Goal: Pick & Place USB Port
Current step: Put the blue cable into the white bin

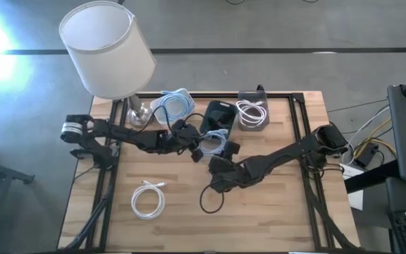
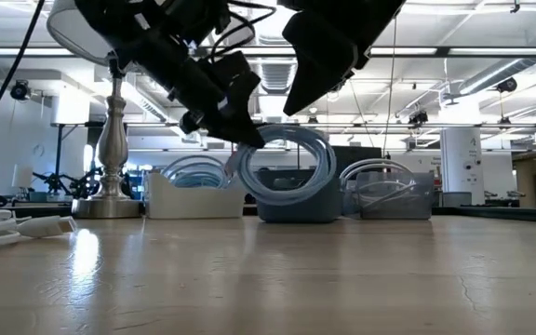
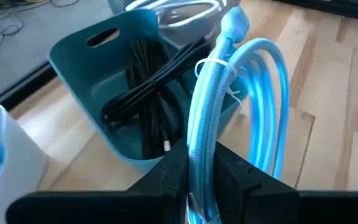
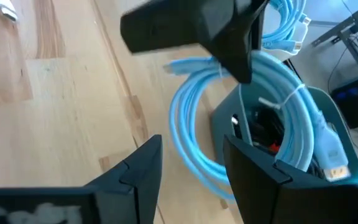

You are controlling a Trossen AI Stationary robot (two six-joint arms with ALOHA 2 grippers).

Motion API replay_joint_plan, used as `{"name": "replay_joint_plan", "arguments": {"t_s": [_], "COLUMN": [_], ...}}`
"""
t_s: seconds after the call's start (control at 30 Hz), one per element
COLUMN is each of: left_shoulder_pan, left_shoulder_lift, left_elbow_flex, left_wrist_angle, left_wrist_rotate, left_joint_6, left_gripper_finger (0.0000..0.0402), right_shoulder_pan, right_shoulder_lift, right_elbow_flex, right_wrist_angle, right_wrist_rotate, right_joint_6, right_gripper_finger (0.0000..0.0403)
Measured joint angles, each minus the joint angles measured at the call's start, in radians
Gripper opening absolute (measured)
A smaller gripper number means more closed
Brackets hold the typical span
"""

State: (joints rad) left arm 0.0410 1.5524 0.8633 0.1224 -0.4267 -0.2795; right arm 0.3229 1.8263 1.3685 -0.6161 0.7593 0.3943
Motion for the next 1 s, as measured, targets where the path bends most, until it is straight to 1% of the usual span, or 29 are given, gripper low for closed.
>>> {"name": "replay_joint_plan", "arguments": {"t_s": [0.17, 0.33, 0.4, 0.47, 0.6, 0.67, 0.77, 0.87, 1.0], "left_shoulder_pan": [0.003, 0.001, 0.0, 0.0, 0.009, 0.019, 0.045, 0.079, 0.141], "left_shoulder_lift": [-0.061, -0.175, -0.221, -0.262, -0.319, -0.332, -0.332, -0.311, -0.27], "left_elbow_flex": [0.003, 0.002, 0.001, 0.001, 0.0, 0.0, 0.0, 0.0, 0.0], "left_wrist_angle": [-0.046, -0.219, -0.291, -0.348, -0.422, -0.425, -0.424, -0.42, -0.41], "left_wrist_rotate": [0.006, 0.022, 0.011, -0.038, -0.177, -0.22, -0.222, -0.232, -0.287], "left_joint_6": [-0.002, -0.037, -0.044, -0.044, -0.006, 0.01, 0.041, 0.068, 0.106], "left_gripper_finger": [0.0055, 0.0055, 0.0055, 0.0055, 0.0055, 0.0055, 0.0055, 0.0055, 0.0055], "right_shoulder_pan": [0.0, 0.0, 0.0, 0.0, 0.0, 0.0, 0.0, 0.0, 0.0], "right_shoulder_lift": [0.0, 0.0, 0.0, 0.0, 0.0, 0.0, 0.0, 0.0, 0.0], "right_elbow_flex": [-0.001, -0.002, -0.002, -0.003, -0.005, -0.005, -0.008, -0.008, -0.008], "right_wrist_angle": [-0.004, -0.009, -0.009, -0.009, -0.009, -0.009, -0.009, -0.008, -0.007], "right_wrist_rotate": [0.0, 0.0, 0.0, 0.0, 0.0, 0.0, 0.0, 0.0, 0.0], "right_joint_6": [-0.001, -0.001, -0.001, -0.001, -0.001, -0.001, -0.001, -0.001, -0.001], "right_gripper_finger": [0.0165, 0.0166, 0.0167, 0.0166, 0.0162, 0.016, 0.0161, 0.0164, 0.0163]}}
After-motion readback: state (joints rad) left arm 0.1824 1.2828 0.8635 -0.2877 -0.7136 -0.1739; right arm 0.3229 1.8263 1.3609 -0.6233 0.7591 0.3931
